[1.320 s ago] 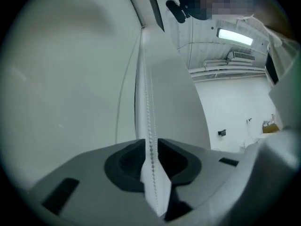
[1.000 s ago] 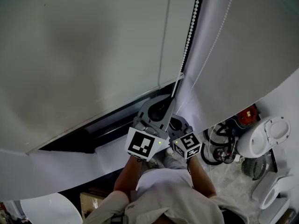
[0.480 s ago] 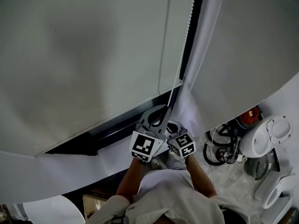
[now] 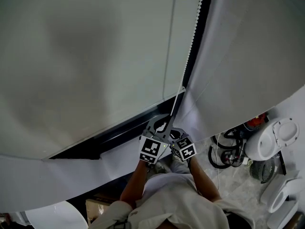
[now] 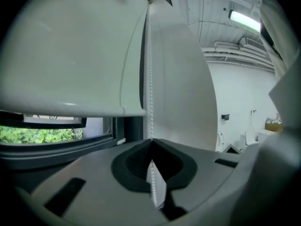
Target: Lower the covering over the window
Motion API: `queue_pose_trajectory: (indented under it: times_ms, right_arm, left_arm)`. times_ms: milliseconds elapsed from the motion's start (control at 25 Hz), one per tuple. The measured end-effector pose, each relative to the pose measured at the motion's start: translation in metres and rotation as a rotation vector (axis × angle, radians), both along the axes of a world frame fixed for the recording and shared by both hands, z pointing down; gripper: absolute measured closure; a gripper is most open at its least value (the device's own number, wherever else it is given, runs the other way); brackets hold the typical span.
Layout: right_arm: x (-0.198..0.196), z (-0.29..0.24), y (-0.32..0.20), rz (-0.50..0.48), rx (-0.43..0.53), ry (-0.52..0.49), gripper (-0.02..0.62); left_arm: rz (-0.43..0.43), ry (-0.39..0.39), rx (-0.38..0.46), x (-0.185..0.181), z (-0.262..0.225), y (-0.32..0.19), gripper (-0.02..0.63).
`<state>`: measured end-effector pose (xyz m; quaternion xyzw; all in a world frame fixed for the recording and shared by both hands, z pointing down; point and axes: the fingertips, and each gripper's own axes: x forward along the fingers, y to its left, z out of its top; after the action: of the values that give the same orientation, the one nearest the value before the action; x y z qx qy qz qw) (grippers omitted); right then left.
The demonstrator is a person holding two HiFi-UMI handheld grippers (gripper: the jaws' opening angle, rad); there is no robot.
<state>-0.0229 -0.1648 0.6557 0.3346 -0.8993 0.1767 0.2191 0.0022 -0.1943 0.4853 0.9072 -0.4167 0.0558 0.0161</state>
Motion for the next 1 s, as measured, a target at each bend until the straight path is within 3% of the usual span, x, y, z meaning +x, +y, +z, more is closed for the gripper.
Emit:
queue_pose_trajectory:
  times_ms: [720, 1000]
  right_arm:
    - [0.014, 0.073, 0.013, -0.001, -0.111, 0.105, 0.597]
    - [0.012, 0.066, 0.016, -0.005, -0.072, 0.121, 0.595]
  left_arm:
    - [0.025, -0.055, -0.118, 0.003, 0.074, -0.002, 0.592]
    - [0.028, -0.041, -0.131, -0.002, 0.078, 0.004, 0.592]
